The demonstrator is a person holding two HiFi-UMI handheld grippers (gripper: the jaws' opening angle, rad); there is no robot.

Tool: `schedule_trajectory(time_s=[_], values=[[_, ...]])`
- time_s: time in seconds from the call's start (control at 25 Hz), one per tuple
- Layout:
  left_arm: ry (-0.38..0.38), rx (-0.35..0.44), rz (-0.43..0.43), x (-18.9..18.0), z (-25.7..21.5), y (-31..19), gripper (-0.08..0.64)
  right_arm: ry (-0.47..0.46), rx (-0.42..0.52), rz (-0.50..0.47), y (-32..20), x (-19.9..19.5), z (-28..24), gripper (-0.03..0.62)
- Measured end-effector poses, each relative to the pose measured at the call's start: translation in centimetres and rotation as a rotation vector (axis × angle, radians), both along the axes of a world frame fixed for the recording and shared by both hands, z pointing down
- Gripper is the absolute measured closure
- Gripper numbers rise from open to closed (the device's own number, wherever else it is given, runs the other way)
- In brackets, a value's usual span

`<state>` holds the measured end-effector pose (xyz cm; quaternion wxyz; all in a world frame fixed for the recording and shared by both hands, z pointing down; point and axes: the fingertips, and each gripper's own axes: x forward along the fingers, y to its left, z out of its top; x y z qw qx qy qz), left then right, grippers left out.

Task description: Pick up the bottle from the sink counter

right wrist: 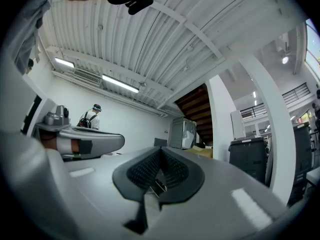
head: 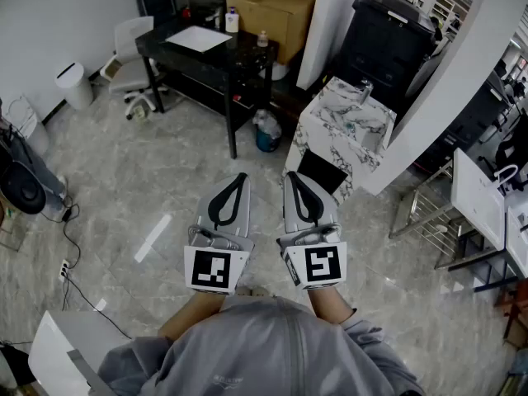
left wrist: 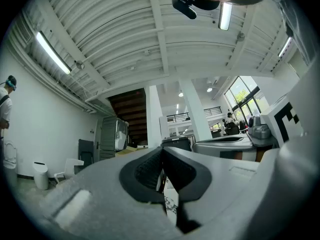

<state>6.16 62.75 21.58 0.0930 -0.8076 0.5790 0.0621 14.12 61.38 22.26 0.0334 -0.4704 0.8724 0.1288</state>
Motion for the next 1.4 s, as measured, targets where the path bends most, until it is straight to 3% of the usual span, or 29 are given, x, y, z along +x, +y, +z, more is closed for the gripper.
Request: schedule_trajectory(time_s=[0.84,1.12,1.4], values=[[0.000,-0.066,0.000,1.9,3.3,-9.2,0.561,-0.011,-0.007,-0.077,-8.8,1.2,1.7,0.591],[-0.005,-0.051,0.026,1.5,4.5,-16.5,0.561,-0.022,-0.032,-0.057,-16.1,0.9,3.9,0.591],[-0.005,-0.046,0.087,-1.1,5.1,-27.4,0.561,-0.036,-0.059,-0.028,-27.4,-2.1,4.9,0.591]])
